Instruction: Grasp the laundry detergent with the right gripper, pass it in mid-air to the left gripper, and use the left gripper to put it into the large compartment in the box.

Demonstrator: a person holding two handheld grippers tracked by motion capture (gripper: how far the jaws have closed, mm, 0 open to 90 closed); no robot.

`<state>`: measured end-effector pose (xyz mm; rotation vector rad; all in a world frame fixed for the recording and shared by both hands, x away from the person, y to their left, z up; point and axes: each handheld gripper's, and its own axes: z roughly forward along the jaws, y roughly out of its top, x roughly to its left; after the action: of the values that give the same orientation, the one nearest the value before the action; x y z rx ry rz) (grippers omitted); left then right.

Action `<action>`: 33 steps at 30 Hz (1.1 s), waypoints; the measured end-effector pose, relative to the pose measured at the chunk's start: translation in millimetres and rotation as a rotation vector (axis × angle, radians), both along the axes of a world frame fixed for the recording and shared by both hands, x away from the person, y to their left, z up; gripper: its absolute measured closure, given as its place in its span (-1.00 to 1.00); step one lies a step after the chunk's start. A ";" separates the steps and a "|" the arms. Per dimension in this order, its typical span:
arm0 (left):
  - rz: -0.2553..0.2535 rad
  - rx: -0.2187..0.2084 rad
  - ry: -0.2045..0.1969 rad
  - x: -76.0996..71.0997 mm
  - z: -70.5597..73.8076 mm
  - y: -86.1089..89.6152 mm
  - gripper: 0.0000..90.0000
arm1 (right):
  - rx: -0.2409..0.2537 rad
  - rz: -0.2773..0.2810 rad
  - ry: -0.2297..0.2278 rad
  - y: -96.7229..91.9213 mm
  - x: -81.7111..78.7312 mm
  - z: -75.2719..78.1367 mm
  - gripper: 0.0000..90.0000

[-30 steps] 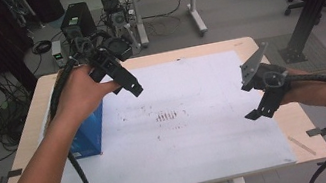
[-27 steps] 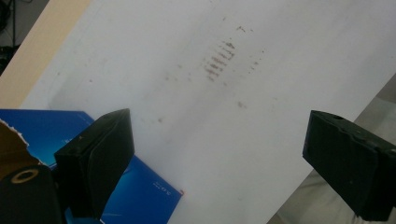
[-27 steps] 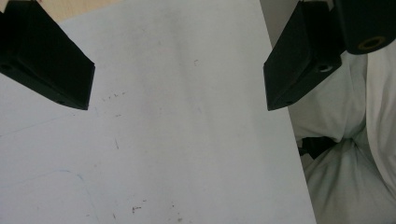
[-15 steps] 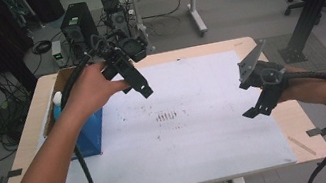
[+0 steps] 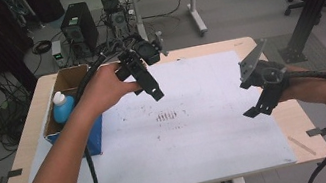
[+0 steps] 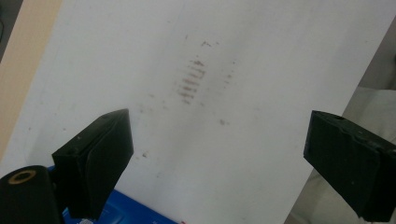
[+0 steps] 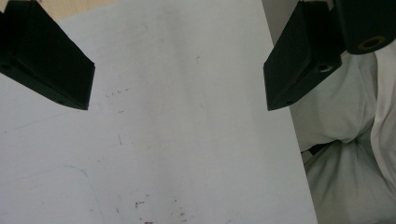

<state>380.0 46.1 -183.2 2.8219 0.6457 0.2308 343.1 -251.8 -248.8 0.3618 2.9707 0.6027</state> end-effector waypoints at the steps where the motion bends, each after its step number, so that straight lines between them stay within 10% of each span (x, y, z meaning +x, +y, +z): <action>1: -0.005 -0.002 -0.001 0.2 0.0 -0.4 -0.80 | 0.000 0.001 -0.001 0.3 0.2 -0.1 -0.81; 33: -0.048 -0.027 0.002 -1.6 -6.8 -12.0 -0.80 | -0.006 0.002 0.005 1.0 0.0 -4.3 -0.80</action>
<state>378.4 34.0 -190.0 2.8085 0.5770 0.2098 343.1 -250.8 -253.2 0.3605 2.9768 0.5942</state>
